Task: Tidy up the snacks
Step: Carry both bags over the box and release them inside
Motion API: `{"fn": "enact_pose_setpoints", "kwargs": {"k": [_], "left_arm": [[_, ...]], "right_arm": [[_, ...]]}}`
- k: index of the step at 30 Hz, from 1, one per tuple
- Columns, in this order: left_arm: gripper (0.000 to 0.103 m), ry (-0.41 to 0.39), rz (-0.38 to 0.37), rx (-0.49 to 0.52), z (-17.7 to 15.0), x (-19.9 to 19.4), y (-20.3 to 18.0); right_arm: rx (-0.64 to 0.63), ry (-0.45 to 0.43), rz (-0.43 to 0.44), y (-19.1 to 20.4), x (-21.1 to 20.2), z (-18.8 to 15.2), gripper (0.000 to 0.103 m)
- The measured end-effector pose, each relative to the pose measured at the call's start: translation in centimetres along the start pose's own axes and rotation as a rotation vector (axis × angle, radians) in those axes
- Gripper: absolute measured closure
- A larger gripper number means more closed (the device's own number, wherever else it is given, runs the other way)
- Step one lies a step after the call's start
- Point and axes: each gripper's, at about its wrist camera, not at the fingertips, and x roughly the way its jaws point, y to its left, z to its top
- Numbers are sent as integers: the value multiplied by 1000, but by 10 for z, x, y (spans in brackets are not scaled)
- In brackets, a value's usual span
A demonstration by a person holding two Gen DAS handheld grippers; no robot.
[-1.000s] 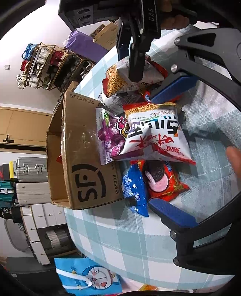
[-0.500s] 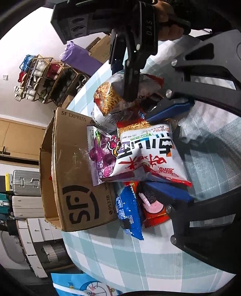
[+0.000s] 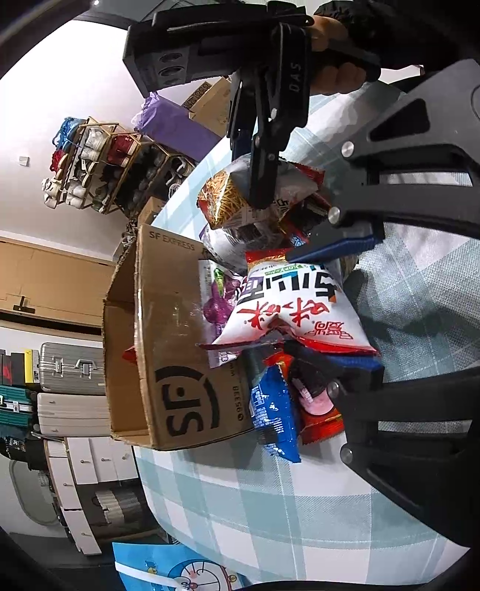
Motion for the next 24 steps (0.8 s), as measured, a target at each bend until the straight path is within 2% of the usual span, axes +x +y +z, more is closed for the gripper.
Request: {"fn": "enact_pose_setpoints", "kwargs": {"k": [11, 24], "left_arm": [[68, -73, -6, -25, 8, -35, 6], [68, -189, 46, -42, 28, -86, 4]], "right_arm": [[7, -68, 10, 0, -19, 4, 55], [21, -167, 21, 1, -46, 15, 55]]}}
